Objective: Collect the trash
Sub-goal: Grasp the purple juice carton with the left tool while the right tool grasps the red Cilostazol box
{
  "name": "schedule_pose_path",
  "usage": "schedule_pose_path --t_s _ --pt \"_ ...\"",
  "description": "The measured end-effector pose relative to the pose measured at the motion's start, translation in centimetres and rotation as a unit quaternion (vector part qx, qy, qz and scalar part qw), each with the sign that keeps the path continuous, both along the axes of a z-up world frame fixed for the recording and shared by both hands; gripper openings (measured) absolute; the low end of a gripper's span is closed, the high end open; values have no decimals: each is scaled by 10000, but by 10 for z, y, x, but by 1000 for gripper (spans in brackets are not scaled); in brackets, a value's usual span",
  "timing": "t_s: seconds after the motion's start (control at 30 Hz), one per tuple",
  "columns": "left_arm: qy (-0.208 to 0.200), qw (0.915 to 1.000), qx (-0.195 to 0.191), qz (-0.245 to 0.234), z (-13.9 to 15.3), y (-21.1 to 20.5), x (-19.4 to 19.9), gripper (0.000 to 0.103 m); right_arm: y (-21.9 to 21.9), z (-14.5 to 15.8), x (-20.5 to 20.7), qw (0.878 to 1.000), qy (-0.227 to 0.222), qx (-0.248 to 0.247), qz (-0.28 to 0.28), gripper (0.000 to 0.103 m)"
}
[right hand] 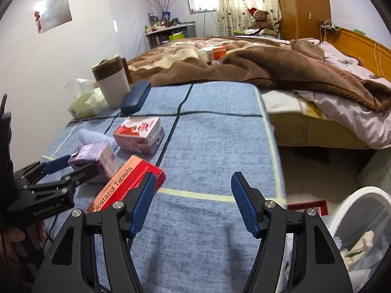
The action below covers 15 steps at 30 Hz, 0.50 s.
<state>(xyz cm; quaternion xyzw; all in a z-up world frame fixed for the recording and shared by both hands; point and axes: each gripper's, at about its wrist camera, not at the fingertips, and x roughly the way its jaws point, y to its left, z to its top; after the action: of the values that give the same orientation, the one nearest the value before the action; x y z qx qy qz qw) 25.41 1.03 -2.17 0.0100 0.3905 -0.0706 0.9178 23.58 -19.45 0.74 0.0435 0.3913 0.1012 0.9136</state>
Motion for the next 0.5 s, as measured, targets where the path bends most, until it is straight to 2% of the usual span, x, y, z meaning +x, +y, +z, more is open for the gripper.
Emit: schedule_pose_path --t_s 0.07,0.2,0.23,0.4,0.5 --pt "59 10000 -16 -43 -1 -2 2 75 0 0 0 10000 27 3 -3 66" --pt "-81 9999 -48 -107 3 -4 1 76 -3 1 -2 10000 9 21 -84 65" --pt "-132 9998 -56 -160 5 -5 2 79 -3 1 -2 9999 25 31 -104 65" --pt "11 9992 325 -229 -5 -8 20 80 3 -5 -2 9999 155 66 -32 65" --pt "68 9994 304 -164 -10 0 26 80 12 -9 -2 9998 198 8 62 66"
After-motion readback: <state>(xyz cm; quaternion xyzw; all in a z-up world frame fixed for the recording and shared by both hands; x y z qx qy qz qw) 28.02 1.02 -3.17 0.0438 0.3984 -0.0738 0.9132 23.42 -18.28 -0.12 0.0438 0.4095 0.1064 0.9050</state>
